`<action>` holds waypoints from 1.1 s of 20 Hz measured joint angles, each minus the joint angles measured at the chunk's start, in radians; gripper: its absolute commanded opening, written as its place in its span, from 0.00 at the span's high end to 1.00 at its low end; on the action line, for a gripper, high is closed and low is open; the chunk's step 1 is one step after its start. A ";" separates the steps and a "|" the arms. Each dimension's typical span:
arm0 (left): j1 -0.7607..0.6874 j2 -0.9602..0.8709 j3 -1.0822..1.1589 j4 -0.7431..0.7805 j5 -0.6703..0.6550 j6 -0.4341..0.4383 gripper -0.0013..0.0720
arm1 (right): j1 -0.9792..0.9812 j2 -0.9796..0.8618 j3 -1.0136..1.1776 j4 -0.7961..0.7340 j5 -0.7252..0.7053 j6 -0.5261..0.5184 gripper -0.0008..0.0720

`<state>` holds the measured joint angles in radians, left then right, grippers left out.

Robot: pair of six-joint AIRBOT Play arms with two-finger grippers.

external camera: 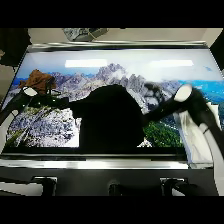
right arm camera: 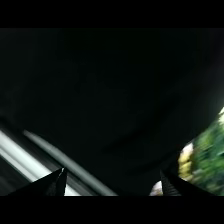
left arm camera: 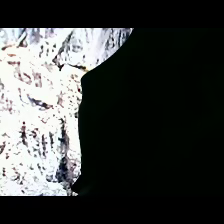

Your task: Fold the shirts.

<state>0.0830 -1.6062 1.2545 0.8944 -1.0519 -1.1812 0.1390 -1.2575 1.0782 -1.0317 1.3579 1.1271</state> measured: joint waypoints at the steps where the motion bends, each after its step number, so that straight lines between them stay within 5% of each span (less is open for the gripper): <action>1: 0.002 0.000 0.000 -0.001 -0.002 0.001 0.94 | 0.037 0.025 -0.093 0.051 -0.038 0.020 0.02; 7: 0.006 -0.001 0.001 -0.001 -0.006 0.003 0.94 | 0.198 0.075 -0.443 0.312 -0.357 0.170 0.02; 17: 0.007 0.000 0.001 -0.002 -0.007 0.004 0.94 | 0.391 -0.011 -0.517 0.606 -0.741 0.343 0.03; 20: 0.007 0.000 0.001 -0.002 -0.012 0.004 0.94 | 0.404 -0.024 -0.520 0.650 -0.870 0.358 0.32; 22: 0.007 0.000 0.001 -0.002 -0.014 0.004 0.94 | 0.408 -0.030 -0.522 0.657 -0.925 0.366 0.87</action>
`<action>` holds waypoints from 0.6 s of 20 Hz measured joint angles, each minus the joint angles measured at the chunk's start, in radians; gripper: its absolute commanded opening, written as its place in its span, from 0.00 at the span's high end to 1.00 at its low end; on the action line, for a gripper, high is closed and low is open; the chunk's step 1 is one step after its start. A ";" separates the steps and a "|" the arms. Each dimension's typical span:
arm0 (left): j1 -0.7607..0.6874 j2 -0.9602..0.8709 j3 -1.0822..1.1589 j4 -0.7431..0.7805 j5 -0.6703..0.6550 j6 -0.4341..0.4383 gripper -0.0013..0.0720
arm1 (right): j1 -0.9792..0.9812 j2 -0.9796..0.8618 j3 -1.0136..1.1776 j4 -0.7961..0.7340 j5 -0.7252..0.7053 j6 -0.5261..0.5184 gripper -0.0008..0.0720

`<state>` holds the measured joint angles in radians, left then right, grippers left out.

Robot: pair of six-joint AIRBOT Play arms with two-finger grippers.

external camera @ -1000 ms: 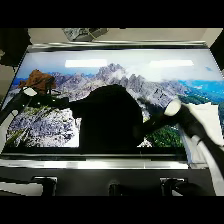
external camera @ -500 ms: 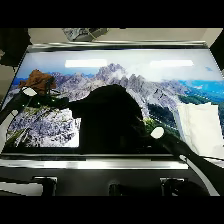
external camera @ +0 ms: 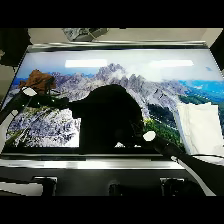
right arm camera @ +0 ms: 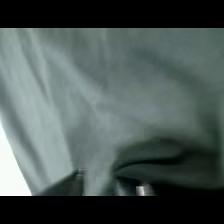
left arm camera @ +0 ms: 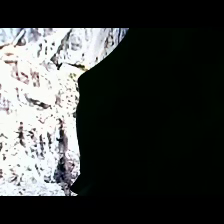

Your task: Fold the shirts.

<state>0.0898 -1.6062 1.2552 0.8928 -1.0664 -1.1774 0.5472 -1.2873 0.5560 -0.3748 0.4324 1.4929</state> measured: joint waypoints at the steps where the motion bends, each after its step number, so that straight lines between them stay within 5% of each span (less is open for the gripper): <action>1: 0.000 0.000 0.000 0.000 0.000 0.000 0.94 | 0.000 -0.004 -0.002 -0.002 -0.015 0.008 0.93; 7: 0.012 0.011 0.000 0.000 0.000 0.000 0.94 | -0.006 0.039 0.008 -0.032 -0.021 -0.080 0.93; 12: 0.098 0.087 -0.006 0.000 -0.038 0.000 0.94 | -0.274 0.186 0.061 -0.406 0.119 -0.106 0.93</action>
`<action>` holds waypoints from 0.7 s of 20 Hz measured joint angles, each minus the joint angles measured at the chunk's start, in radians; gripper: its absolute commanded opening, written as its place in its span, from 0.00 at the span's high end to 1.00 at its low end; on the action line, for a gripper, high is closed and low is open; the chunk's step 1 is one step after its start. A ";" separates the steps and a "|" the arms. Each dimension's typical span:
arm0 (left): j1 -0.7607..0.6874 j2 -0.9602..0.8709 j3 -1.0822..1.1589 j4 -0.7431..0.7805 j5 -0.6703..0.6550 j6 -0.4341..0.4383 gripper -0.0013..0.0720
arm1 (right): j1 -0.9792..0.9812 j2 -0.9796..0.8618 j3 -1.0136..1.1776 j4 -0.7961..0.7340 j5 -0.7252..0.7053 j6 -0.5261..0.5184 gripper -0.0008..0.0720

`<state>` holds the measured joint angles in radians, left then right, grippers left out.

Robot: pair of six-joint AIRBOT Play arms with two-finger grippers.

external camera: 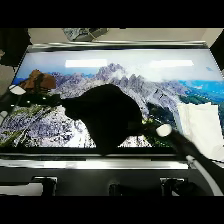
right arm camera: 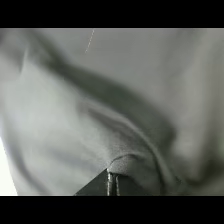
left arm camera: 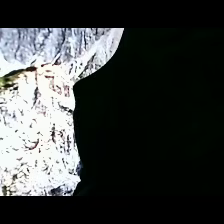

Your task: Fold the shirts.

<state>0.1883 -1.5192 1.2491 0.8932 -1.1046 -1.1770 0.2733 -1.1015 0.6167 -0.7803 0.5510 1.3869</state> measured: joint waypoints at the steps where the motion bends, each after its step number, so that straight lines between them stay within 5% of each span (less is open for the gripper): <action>1: 0.017 0.016 -0.011 0.002 -0.031 0.000 0.94 | -0.073 0.027 0.022 -0.081 0.026 0.000 0.93; 5: 0.023 0.072 -0.158 -0.014 -0.161 0.000 0.94 | -0.297 0.077 0.098 -0.276 0.080 -0.007 0.93; 9: -0.039 0.107 -0.346 -0.078 -0.161 0.015 0.94 | -0.322 0.034 0.120 -0.346 0.149 -0.045 0.91; 10: -0.054 0.111 -0.370 -0.103 -0.156 0.020 0.94 | -0.316 0.022 0.123 -0.351 0.163 -0.056 0.78; 13: -0.080 0.123 -0.397 -0.190 -0.148 0.053 0.94 | -0.322 0.009 0.146 -0.369 0.209 -0.097 0.13; 14: -0.082 0.127 -0.392 -0.207 -0.146 0.059 0.94 | -0.337 0.011 0.168 -0.371 0.238 -0.117 0.07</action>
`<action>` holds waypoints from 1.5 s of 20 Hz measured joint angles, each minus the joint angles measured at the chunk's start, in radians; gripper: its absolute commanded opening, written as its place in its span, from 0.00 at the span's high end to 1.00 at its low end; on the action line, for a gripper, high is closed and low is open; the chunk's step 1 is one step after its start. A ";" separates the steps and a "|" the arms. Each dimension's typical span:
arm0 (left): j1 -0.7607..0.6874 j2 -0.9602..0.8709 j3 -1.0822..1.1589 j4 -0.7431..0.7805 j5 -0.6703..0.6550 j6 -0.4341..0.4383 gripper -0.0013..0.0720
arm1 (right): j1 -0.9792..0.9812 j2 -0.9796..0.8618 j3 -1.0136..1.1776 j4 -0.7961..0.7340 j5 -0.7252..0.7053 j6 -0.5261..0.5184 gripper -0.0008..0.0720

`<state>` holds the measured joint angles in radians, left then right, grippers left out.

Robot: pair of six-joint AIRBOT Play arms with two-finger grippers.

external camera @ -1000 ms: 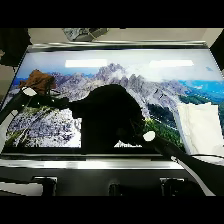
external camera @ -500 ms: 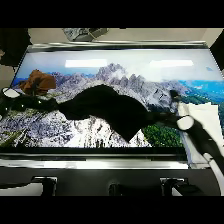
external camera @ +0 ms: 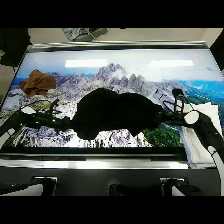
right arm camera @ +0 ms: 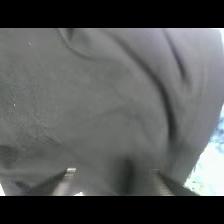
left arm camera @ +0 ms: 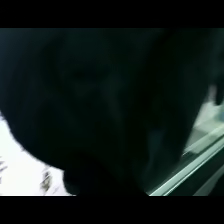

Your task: Fold the shirts.

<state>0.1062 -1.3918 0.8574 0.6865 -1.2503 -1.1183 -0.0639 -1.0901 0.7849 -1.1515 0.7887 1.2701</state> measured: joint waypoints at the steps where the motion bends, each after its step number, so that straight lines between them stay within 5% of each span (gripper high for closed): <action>1: 0.002 0.005 0.010 -0.015 0.000 0.004 0.94 | -0.022 0.005 0.028 -0.002 0.037 -0.021 0.05; 8: -0.001 0.006 0.049 -0.051 0.011 0.017 0.94 | -0.140 0.014 -0.011 0.130 0.447 -0.215 0.09; 16: -0.019 0.005 0.053 -0.058 0.031 0.022 0.94 | 0.099 -0.042 -0.275 0.483 0.014 -0.087 0.20; 21: -0.019 0.005 0.053 -0.059 0.037 0.023 0.94 | 0.210 -0.134 -0.263 0.633 -0.122 -0.043 0.26; 23: -0.019 0.005 0.053 -0.059 0.038 0.023 0.94 | 0.229 -0.165 -0.249 0.649 -0.158 -0.035 0.93; 26: -0.017 0.005 0.053 -0.059 0.039 0.023 0.94 | 0.241 -0.189 -0.235 0.660 -0.169 -0.039 0.93; 30: 0.011 0.027 0.093 -0.057 0.037 0.045 0.94 | 0.233 -0.152 -0.160 0.594 -0.101 -0.178 0.93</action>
<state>0.1173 -1.3643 0.9508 0.6292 -1.2133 -1.0733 0.1692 -1.2419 0.6250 -0.5575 0.6872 1.0920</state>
